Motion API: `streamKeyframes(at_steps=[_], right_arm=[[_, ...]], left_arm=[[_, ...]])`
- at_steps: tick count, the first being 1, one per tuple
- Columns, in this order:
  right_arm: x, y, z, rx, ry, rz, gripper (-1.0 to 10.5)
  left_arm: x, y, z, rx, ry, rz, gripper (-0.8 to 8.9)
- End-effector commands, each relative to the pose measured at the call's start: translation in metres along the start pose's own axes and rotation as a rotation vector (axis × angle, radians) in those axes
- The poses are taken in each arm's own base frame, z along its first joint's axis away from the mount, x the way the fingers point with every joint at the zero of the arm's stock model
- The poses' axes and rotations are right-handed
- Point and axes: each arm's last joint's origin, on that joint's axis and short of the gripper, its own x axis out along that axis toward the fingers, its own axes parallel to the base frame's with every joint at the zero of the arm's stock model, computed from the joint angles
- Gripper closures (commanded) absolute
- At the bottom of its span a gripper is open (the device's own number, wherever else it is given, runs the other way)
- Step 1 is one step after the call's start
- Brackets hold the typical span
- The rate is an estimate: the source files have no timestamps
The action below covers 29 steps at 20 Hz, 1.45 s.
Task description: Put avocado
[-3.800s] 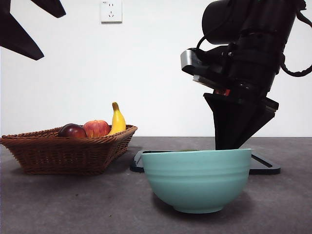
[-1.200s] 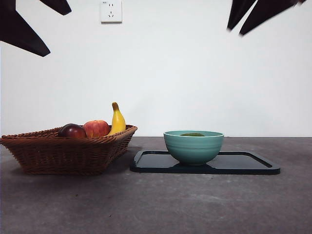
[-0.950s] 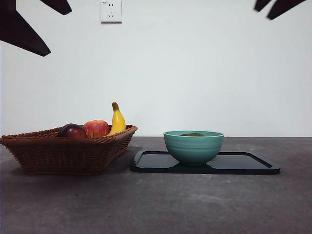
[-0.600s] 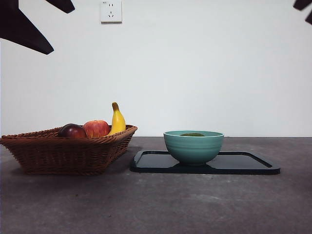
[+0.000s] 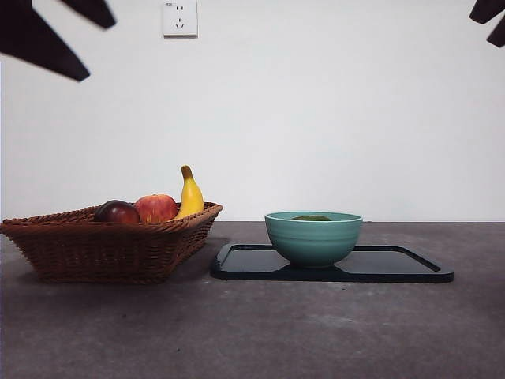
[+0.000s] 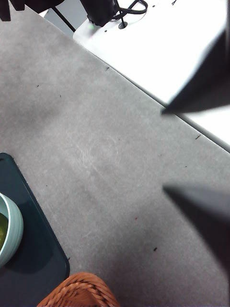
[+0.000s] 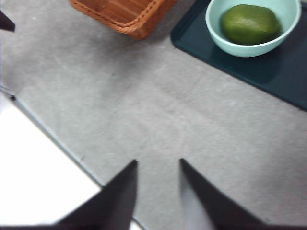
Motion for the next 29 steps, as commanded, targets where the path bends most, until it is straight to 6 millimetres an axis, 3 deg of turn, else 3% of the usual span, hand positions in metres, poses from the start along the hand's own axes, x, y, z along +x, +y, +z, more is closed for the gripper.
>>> streamKeyframes(at_steps=[1, 17, 20, 23, 26, 29], right_arm=[[0.000, 0.002, 0.002, 0.000, -0.006, 0.015, 9.4], [0.000, 0.002, 0.004, -0.005, -0.030, 0.015, 9.4], [0.000, 0.002, 0.004, -0.005, -0.030, 0.015, 9.4], [0.000, 0.002, 0.004, -0.005, -0.030, 0.015, 9.4], [-0.001, 0.002, 0.004, -0.005, -0.030, 0.015, 9.4], [-0.001, 0.002, 0.004, -0.005, -0.030, 0.015, 9.4]], left_arm=[[0.000, -0.002, 0.003, 0.019, -0.010, -0.014, 8.04], [-0.002, -0.003, 0.003, 0.028, -0.025, -0.016, 8.04], [-0.023, -0.001, 0.013, 0.183, -0.223, 0.102, 8.04], [-0.064, 0.010, 0.023, 0.256, -0.547, 0.332, 8.04], [-0.100, 0.015, 0.008, 0.279, -0.746, 0.559, 8.04], [-0.107, 0.021, -0.022, 0.233, -0.843, 0.803, 8.04]])
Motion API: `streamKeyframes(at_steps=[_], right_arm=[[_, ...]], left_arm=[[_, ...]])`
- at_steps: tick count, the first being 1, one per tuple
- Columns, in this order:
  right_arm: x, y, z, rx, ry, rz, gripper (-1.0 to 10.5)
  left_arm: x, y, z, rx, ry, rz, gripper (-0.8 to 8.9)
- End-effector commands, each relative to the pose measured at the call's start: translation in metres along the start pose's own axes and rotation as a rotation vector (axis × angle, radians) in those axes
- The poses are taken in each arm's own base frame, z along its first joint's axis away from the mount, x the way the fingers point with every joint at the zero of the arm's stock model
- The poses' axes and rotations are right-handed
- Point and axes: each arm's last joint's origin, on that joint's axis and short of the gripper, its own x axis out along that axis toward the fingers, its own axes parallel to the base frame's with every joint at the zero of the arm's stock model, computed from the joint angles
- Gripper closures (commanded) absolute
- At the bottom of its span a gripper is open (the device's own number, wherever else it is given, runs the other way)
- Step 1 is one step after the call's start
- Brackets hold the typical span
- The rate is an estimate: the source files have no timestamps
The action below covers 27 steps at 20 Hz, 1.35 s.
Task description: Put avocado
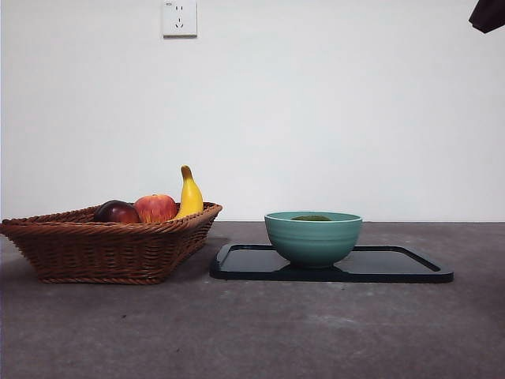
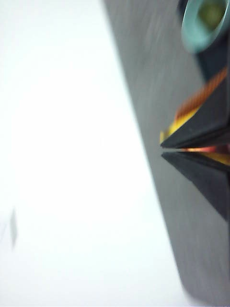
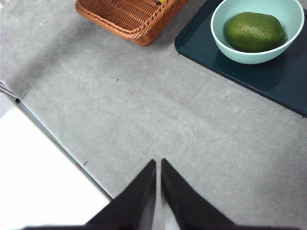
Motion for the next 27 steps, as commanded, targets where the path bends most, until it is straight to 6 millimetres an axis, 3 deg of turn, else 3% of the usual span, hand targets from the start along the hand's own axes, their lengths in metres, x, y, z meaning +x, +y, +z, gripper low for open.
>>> streamKeyframes(at_steps=[1, 9, 13, 20, 27], right_arm=[[0.000, 0.002, 0.002, 0.001, -0.010, 0.009, 9.4], [0.000, 0.002, 0.002, 0.001, -0.010, 0.009, 9.4], [-0.001, 0.002, 0.002, 0.001, -0.010, 0.009, 9.4], [-0.001, 0.002, 0.002, 0.001, -0.010, 0.009, 9.4], [-0.001, 0.002, 0.002, 0.001, -0.010, 0.009, 9.4]], left_arm=[[-0.011, 0.003, -0.020, 0.034, -0.029, 0.139, 8.04], [-0.024, -0.006, -0.122, 0.011, 0.043, 0.222, 8.04], [-0.024, -0.011, -0.161, -0.019, 0.095, 0.216, 8.04], [-0.024, -0.015, -0.195, -0.052, 0.144, 0.212, 8.04], [-0.026, -0.017, -0.204, -0.088, 0.234, 0.202, 8.04]])
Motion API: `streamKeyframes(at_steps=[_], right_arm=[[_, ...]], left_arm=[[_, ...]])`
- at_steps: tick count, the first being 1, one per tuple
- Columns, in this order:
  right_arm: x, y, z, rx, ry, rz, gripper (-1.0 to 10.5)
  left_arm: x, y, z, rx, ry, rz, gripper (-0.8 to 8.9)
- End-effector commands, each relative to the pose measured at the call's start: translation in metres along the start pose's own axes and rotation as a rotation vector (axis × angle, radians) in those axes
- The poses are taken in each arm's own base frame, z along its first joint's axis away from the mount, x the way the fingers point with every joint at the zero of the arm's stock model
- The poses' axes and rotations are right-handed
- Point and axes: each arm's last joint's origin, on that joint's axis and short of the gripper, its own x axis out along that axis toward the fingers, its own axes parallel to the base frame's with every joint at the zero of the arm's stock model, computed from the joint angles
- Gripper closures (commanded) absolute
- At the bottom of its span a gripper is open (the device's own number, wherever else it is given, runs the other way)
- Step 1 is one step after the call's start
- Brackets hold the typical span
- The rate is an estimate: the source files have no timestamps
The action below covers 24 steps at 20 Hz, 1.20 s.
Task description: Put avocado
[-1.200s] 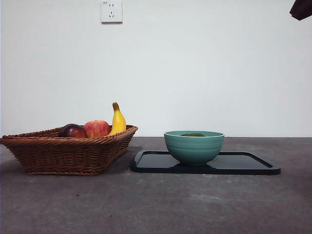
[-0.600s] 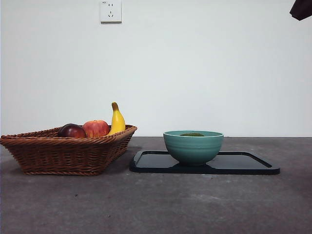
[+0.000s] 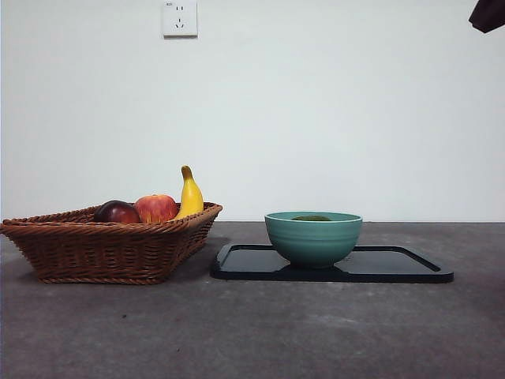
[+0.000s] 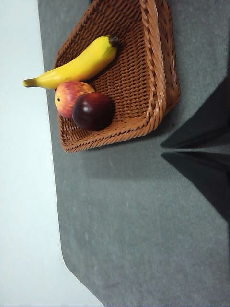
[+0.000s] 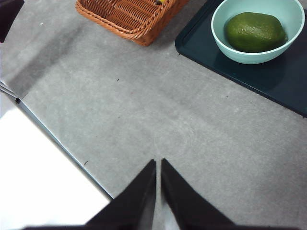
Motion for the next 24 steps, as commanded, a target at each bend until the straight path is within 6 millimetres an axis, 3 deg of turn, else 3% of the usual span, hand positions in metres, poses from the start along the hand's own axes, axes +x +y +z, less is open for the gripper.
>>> streamKeyframes(at_steps=[1, 15, 17, 21, 24], right_arm=[[0.000, 0.002, 0.002, 0.001, -0.010, 0.009, 9.4], [0.000, 0.002, 0.002, -0.004, -0.008, 0.008, 9.4], [-0.003, 0.000, 0.003, -0.068, -0.037, -0.027, 9.4], [-0.022, -0.015, 0.006, -0.115, -0.344, -0.206, 9.4], [-0.020, -0.039, -0.017, -0.103, -0.584, -0.365, 9.4]], left_arm=[[0.002, 0.000, -0.007, -0.012, 0.027, 0.002, 8.04], [0.002, 0.000, -0.007, -0.013, 0.028, 0.002, 8.04], [0.002, 0.000, -0.007, -0.013, 0.028, 0.002, 8.04], [0.002, 0.000, -0.007, -0.013, 0.028, 0.002, 8.04], [0.002, 0.000, -0.007, -0.013, 0.028, 0.002, 8.04]])
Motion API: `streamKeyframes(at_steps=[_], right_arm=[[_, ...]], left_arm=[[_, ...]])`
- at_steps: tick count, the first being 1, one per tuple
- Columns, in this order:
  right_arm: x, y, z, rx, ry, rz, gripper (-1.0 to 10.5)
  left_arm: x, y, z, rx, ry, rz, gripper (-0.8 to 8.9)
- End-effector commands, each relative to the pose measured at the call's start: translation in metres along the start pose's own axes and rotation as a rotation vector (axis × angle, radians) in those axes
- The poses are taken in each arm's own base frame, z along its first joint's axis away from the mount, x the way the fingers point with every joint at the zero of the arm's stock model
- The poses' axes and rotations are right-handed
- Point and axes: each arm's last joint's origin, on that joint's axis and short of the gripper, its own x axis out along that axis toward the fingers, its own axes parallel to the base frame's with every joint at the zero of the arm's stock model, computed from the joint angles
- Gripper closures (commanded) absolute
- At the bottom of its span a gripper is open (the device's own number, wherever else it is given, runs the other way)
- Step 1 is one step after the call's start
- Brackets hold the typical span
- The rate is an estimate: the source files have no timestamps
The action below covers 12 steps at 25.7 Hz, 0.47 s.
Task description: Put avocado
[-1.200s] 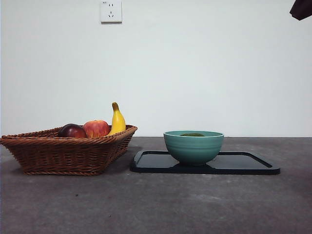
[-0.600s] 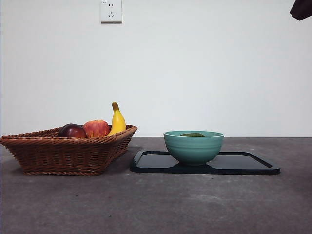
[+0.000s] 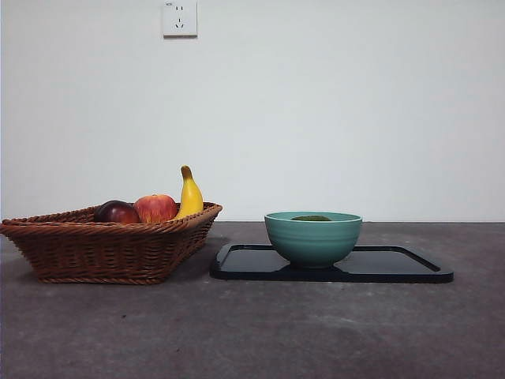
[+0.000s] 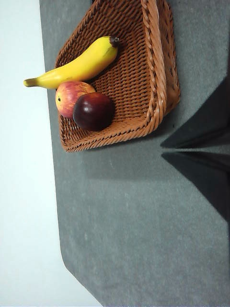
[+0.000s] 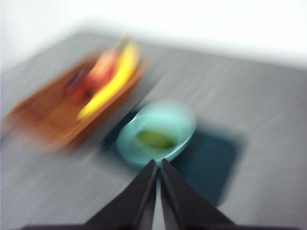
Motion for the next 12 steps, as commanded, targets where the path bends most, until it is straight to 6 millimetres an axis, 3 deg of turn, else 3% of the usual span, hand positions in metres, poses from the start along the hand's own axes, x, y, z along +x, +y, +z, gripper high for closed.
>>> streamKeyframes(at_steps=[1, 5, 12], right_arm=[[0.003, -0.014, -0.025, -0.030, -0.118, -0.112, 9.4], [0.009, -0.029, -0.068, -0.028, -0.215, -0.223, 9.4], [0.016, -0.039, -0.111, 0.013, -0.269, -0.288, 9.4]], left_arm=[[0.002, 0.000, -0.007, -0.009, 0.028, 0.002, 8.04], [0.002, 0.000, -0.007, -0.009, 0.028, 0.002, 8.04], [0.002, 0.000, -0.007, -0.009, 0.028, 0.002, 8.04]])
